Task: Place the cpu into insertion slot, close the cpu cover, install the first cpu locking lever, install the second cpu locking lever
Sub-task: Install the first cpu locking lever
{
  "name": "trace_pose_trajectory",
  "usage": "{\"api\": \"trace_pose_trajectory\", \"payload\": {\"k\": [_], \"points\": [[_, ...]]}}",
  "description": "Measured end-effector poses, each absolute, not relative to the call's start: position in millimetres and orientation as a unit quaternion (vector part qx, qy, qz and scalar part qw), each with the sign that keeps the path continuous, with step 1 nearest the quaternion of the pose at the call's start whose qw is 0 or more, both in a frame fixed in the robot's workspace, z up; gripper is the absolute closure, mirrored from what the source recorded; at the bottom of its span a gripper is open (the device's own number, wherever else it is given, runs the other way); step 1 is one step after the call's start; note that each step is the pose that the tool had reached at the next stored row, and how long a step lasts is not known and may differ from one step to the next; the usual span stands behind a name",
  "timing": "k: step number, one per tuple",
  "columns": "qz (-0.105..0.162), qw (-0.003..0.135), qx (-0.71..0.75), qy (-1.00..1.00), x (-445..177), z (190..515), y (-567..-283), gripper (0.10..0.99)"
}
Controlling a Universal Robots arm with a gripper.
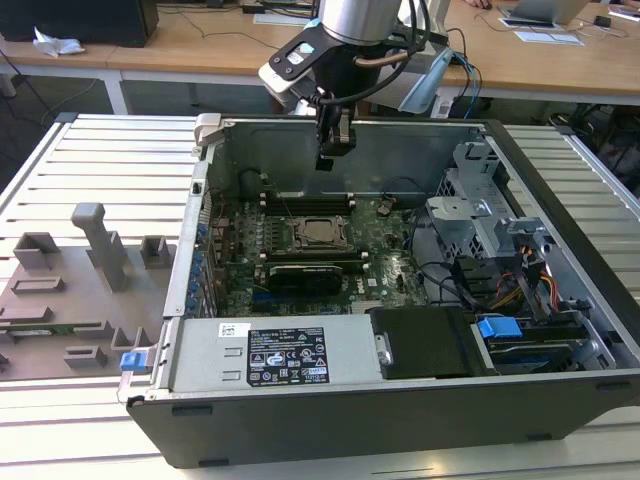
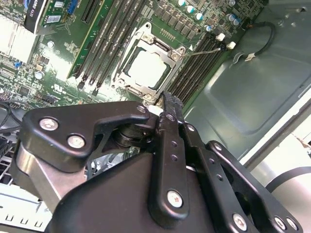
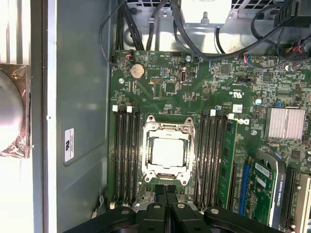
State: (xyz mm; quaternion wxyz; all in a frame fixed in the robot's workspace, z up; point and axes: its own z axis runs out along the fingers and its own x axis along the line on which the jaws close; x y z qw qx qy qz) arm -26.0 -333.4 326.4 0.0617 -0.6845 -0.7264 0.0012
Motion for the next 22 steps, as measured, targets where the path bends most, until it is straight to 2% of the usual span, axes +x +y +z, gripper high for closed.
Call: {"api": "trace_pose_trajectory", "payload": {"k": [22], "points": [[0.014, 0.060, -0.518, -0.853, -25.9, 326.5, -333.5, 0.980]]}}
